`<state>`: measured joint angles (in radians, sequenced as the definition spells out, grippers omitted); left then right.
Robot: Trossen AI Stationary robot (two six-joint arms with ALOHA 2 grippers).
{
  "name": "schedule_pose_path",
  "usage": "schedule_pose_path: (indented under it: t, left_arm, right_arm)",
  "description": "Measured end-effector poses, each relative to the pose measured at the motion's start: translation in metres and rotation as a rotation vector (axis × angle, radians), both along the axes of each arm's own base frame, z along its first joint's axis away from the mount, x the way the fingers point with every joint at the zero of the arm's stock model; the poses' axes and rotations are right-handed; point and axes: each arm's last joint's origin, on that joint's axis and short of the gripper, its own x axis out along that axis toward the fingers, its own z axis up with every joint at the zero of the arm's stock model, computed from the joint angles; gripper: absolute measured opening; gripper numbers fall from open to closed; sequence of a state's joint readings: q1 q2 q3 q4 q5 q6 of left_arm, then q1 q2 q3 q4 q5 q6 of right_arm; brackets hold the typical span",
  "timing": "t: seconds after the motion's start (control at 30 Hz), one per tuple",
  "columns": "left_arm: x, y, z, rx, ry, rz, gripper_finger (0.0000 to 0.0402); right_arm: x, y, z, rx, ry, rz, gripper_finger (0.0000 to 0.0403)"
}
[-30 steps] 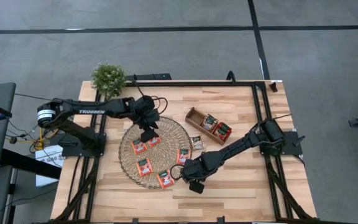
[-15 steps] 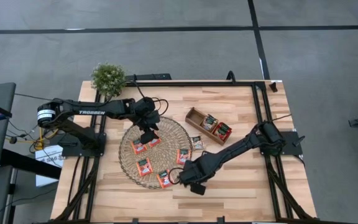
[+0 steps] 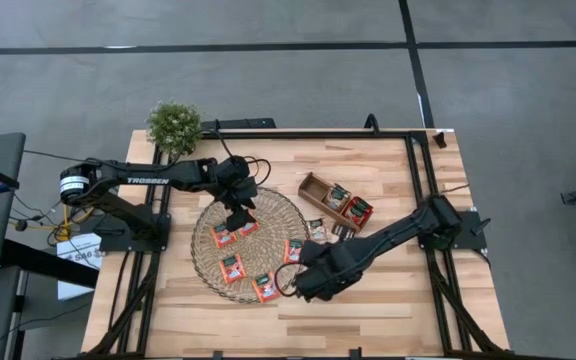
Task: Pick & Place Tea
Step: Put the brown tea bag into the middle section of the wooden organizer
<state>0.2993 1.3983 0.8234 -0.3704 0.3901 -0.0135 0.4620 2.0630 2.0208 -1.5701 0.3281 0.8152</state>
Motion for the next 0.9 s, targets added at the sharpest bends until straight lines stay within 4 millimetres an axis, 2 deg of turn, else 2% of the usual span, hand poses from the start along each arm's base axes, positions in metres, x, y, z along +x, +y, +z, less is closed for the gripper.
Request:
schedule_pose_path:
  t: [0.23, 0.47, 0.67, 0.9]
  left_arm:
    - [0.000, 0.000, 0.000, 0.000, 0.001, 0.000, 0.0241]
    - [0.000, 0.000, 0.000, 0.001, 0.000, -0.001, 0.0241]
    - [0.002, 0.000, 0.001, 0.010, -0.021, -0.005, 0.0241]
    - [0.006, 0.001, 0.005, 0.040, -0.083, -0.022, 0.0241]
  right_arm:
    - [0.001, -0.015, 0.010, -0.033, -0.040, -0.026, 0.0000]
    - [0.006, -0.024, 0.009, -0.061, -0.039, -0.030, 0.0000]
    - [0.014, -0.048, 0.010, -0.154, -0.077, -0.090, 0.0000]
    - [0.019, -0.086, -0.015, -0.190, 0.016, -0.201, 0.0000]
